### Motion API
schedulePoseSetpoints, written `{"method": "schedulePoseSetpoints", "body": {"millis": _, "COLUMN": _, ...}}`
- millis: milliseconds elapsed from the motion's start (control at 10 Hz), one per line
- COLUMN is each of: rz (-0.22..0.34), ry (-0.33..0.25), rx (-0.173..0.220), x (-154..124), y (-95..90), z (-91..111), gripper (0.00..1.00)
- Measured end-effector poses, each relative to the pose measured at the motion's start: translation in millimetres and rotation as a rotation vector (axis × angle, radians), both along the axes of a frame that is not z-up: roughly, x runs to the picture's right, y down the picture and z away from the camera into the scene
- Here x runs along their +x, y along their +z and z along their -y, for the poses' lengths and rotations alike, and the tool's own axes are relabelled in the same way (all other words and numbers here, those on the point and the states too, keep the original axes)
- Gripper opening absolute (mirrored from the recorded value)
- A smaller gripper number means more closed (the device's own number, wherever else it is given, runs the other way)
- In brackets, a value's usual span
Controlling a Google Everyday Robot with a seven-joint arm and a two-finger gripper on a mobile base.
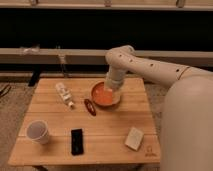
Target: Pick up the ceramic bowl
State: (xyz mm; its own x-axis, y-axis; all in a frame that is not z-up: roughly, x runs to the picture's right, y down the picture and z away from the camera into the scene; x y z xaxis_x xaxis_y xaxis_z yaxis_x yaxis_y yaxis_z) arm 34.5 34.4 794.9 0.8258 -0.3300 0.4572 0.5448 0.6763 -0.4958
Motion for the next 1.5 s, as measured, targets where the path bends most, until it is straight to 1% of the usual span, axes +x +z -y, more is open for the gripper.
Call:
{"method": "schedulePoseSetpoints", "body": {"millis": 1200, "rz": -0.001, "ry": -0.001, "rx": 0.000, "x": 1, "y": 0.1, "z": 0, "gripper": 0.66}}
{"method": "schedulePoseSetpoints", "body": {"millis": 1400, "rz": 0.015, "ry": -0.009, "rx": 0.018, "x": 1, "y": 5.8, "z": -2, "gripper": 0.66}}
{"method": "schedulePoseSetpoints", "body": {"millis": 1500, "rz": 0.026, "ry": -0.012, "rx": 0.028, "x": 3, "y": 17.1, "z": -7, "gripper": 0.66}}
